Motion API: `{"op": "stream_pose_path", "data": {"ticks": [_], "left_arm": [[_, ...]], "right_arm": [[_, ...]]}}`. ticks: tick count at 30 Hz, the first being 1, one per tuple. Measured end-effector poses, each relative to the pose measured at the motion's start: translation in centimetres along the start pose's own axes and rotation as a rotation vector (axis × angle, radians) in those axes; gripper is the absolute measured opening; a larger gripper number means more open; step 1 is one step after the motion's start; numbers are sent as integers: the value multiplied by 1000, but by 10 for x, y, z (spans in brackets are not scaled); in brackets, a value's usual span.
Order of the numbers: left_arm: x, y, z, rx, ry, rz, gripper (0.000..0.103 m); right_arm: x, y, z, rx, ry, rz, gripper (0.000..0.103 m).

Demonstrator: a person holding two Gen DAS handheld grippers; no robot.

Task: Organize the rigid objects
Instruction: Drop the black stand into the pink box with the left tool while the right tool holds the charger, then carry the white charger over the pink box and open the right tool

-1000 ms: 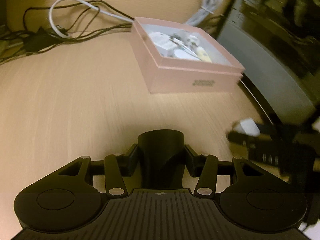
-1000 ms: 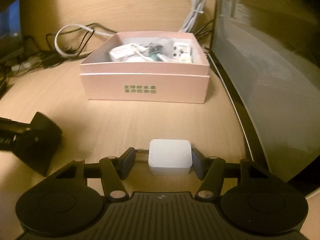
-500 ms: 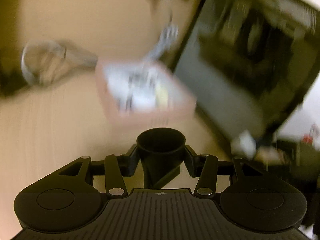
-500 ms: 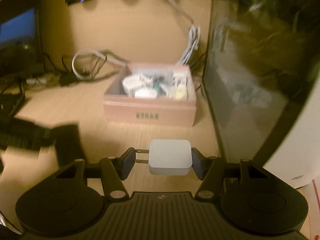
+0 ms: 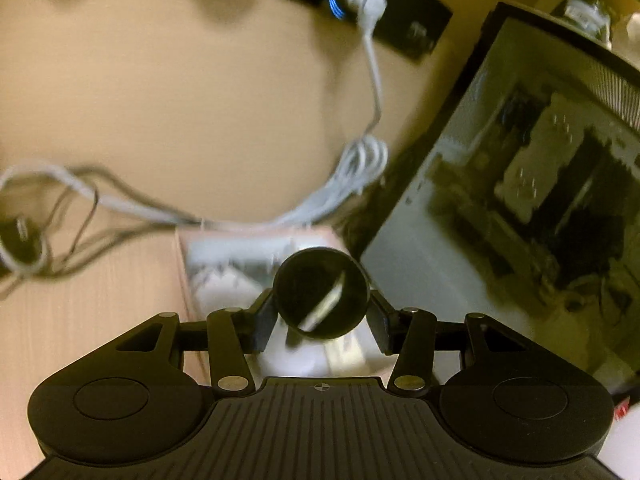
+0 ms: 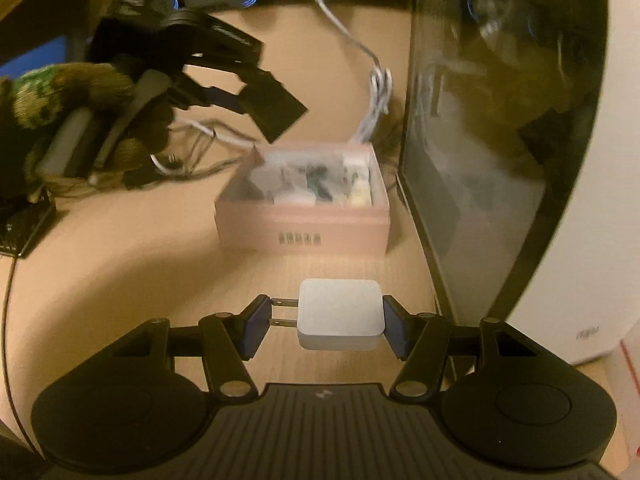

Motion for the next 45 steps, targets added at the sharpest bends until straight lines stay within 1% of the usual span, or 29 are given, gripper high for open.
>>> {"op": "stream_pose_path", "data": {"ticks": [2, 4, 6, 7, 9, 11, 12, 13, 14, 15, 16, 17, 18, 19, 21, 23, 24, 25, 27, 28, 29, 30, 31, 32, 33, 35, 39, 41, 45], "left_arm": [[-6, -12, -5, -35, -3, 6, 53], [-7, -19, -18, -94, 6, 12, 53], [-2, -20, -32, -108, 23, 3, 53], [-1, -18, -35, -93, 31, 1, 53], [2, -8, -32, -12, 48, 24, 52], [2, 4, -22, 70, 44, 38, 52], [2, 10, -18, 86, 36, 37, 52], [3, 14, -18, 81, 33, 21, 52], [3, 17, -18, 52, 47, -3, 52], [3, 18, -25, 19, 83, -26, 52], [2, 17, -29, 18, 122, -34, 52], [-2, 16, -29, 37, 143, -20, 52], [-5, 15, -28, 50, 143, 10, 52], [-10, 13, -26, 53, 117, 54, 52], [-13, 5, -24, 15, 38, 101, 52], [-7, -3, -25, -40, 11, 65, 52], [1, -9, -29, -83, 1, 12, 52], [8, -12, -34, -117, 10, -40, 52], [20, -19, -48, -172, 95, -151, 52], [23, -22, -55, -184, 139, -182, 53], [21, -23, -59, -181, 164, -189, 56], [18, -23, -61, -164, 162, -176, 57], [14, -21, -61, -153, 171, -156, 55], [9, -18, -62, -135, 203, -140, 52], [4, -16, -61, -111, 236, -133, 53], [-6, -9, -58, -71, 258, -106, 50], [-21, -2, -36, -26, 212, -14, 50], [-23, -8, -18, -14, 180, 18, 50], [-22, -42, 21, -6, 121, 49, 50]], "right_arm": [[4, -4, -8, -35, -1, -17, 59], [6, -6, -16, -54, -3, -20, 59], [5, -3, -25, -68, 8, -11, 59], [3, 0, -30, -73, 15, -4, 59], [-2, 7, -41, -72, 29, 18, 59], [-8, 13, -48, -67, 31, 35, 59], [-11, 15, -49, -62, 38, 41, 59], [-13, 17, -50, -58, 45, 44, 59], [-15, 18, -50, -58, 54, 47, 59], [-16, 18, -51, -60, 64, 49, 59], [-17, 17, -51, -63, 70, 50, 59], [-18, 15, -52, -70, 73, 51, 59], [-18, 15, -54, -78, 72, 53, 59], [-17, 14, -54, -80, 69, 56, 59], [-14, 12, -53, -78, 60, 59, 59], [-9, 10, -53, -84, 58, 48, 59], [-5, 9, -55, -92, 56, 38, 59], [-3, 8, -56, -101, 53, 29, 59], [0, 6, -62, -124, 47, 10, 59], [1, 5, -64, -134, 48, 3, 59], [0, 5, -65, -141, 50, 3, 59], [0, 4, -65, -141, 50, 9, 59], [-2, 3, -64, -137, 49, 19, 59], [-3, 3, -62, -132, 49, 29, 59], [-3, 2, -61, -130, 48, 36, 59], [-3, -1, -60, -134, 47, 41, 59], [2, -5, -62, -156, 40, 25, 59], [4, -4, -62, -156, 40, 19, 59], [3, 5, -61, -127, 44, 20, 59]]}}
Point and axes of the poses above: each gripper's, at about its wrist camera, not at the fingertips, and z roughly against the way its jaws point, x to its right, y to its top, the point moved 3 cm from there along -z, roughly the way its jaws point, and after that the axes turned 6 degrees about -x, right-handed, at the moved point
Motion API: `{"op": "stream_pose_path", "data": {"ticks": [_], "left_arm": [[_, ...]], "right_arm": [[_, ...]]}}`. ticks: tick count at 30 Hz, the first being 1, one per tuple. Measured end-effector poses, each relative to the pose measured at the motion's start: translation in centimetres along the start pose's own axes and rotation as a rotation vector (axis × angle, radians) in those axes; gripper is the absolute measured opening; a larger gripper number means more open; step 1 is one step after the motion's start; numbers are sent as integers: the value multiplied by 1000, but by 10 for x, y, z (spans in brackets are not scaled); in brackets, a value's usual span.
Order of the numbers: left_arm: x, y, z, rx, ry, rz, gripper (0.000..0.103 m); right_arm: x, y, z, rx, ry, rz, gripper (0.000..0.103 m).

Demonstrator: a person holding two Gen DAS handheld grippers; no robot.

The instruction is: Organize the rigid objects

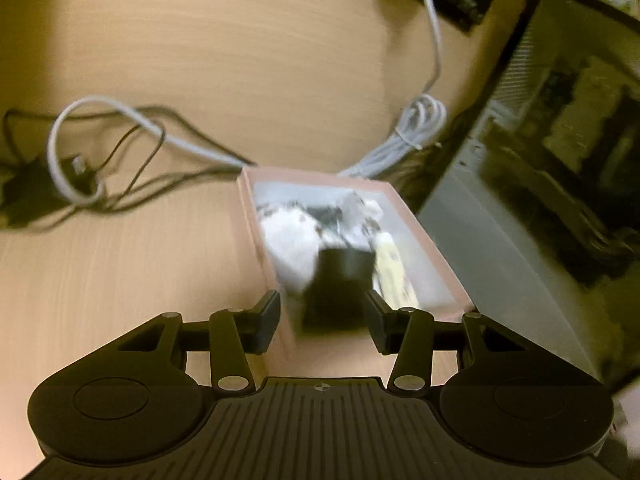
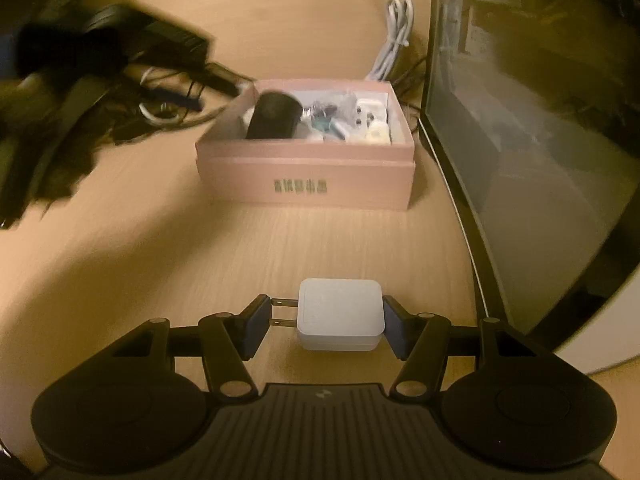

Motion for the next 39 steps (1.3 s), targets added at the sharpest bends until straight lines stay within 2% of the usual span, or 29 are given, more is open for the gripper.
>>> {"op": "stream_pose_path", "data": {"ticks": [5, 10, 12, 14, 16, 18, 21, 24, 28, 31, 32, 33, 34, 37, 39], "left_arm": [[-4, -47, 25, -42, 14, 14, 50], [-7, -66, 29, -66, 110, -12, 50], [-15, -72, 31, -82, 151, -14, 50], [-26, -79, 34, -90, 185, -10, 50], [-38, -87, 35, -103, 214, 8, 50], [-47, -94, 37, -116, 226, 19, 50], [-52, -103, 39, -129, 242, -8, 50], [-55, -113, 37, -155, 252, -20, 50], [-45, -120, 35, -147, 276, -115, 53], [-30, -127, 29, -145, 308, -205, 62], [-27, -129, 29, -139, 299, -195, 64], [-24, -130, 27, -135, 301, -182, 71], [-20, -131, 24, -133, 312, -175, 77], [-10, -134, 16, -97, 355, -135, 87], [-5, -136, 11, -51, 391, -94, 89]], "right_arm": [[-4, 49, 15, 135, 5, 13, 59], [-8, 140, 13, 311, -112, 0, 61], [-8, 164, 2, 317, -130, -15, 80], [-8, 175, -7, 285, -136, -35, 80], [-10, 167, -11, 259, -103, -49, 80], [-17, 145, -15, 211, -79, -38, 80], [-29, 99, -27, 110, -100, 0, 80], [-34, 53, -36, -3, -96, -23, 80], [-36, 7, -39, -105, -112, -78, 80], [-40, -6, -39, -122, -130, -86, 80], [-40, -8, -39, -124, -135, -88, 80], [-40, -8, -39, -126, -137, -93, 80], [-39, -10, -40, -132, -134, -98, 81], [-35, -11, -41, -108, -126, -109, 89], [-32, -11, -44, -96, -126, -95, 100]]}}
Point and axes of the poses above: each gripper's, at about its wrist camera, not at the fingertips, and z roughly against the way its jaws point, x to its right, y to its top, the point moved 3 cm from there along -z, roughly the way its jaws point, and after that the axes turned 6 degrees about -x, right-handed, at the moved point
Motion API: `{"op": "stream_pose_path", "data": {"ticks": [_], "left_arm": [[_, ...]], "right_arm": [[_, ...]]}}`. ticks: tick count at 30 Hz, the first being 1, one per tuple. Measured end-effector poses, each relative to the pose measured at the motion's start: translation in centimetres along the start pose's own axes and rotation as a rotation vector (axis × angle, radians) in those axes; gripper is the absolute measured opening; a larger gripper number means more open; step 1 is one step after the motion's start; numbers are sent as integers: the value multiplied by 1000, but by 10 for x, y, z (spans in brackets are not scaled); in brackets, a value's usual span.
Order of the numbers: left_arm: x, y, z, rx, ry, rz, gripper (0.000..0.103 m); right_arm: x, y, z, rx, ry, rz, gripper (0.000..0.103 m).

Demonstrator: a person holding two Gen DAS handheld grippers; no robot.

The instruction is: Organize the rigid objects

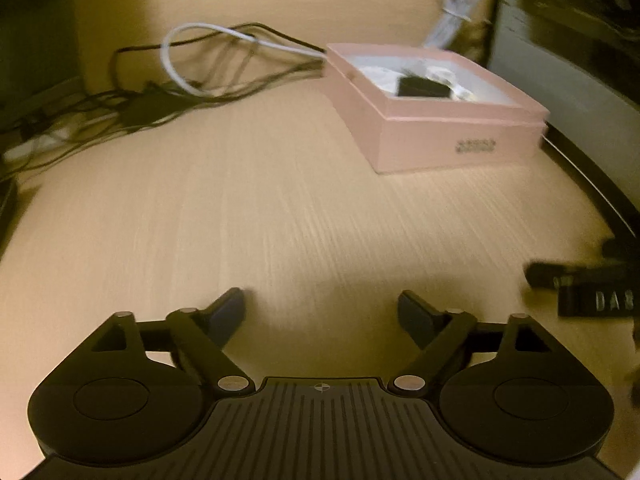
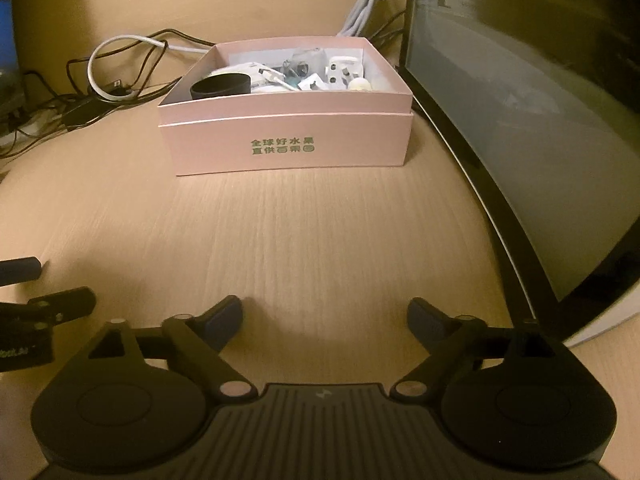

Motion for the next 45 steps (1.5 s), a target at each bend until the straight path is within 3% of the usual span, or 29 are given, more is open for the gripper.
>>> {"op": "stream_pose_path", "data": {"ticks": [4, 8, 16, 45], "left_arm": [[15, -3, -3, 90, 16, 32, 89], [19, -2, -7, 133, 41, 52, 88], [20, 9, -17, 129, 53, 55, 90], [22, 12, -21, 124, 60, 56, 93]], "right_arm": [[3, 3, -7, 51, 2, 54, 103], [8, 14, -16, 52, 40, 28, 103], [11, 9, -20, 172, 37, 17, 103], [8, 11, -22, 174, 37, 19, 103]]}}
Point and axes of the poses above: each gripper's, at about its wrist camera, not at the fingertips, and z roughly against the way its jaws point, x to its right, y to its top, the point moved 3 cm from there along -z, roughly the way its jaws point, and after that the axes turned 6 degrees about -x, right-handed, at the moved point
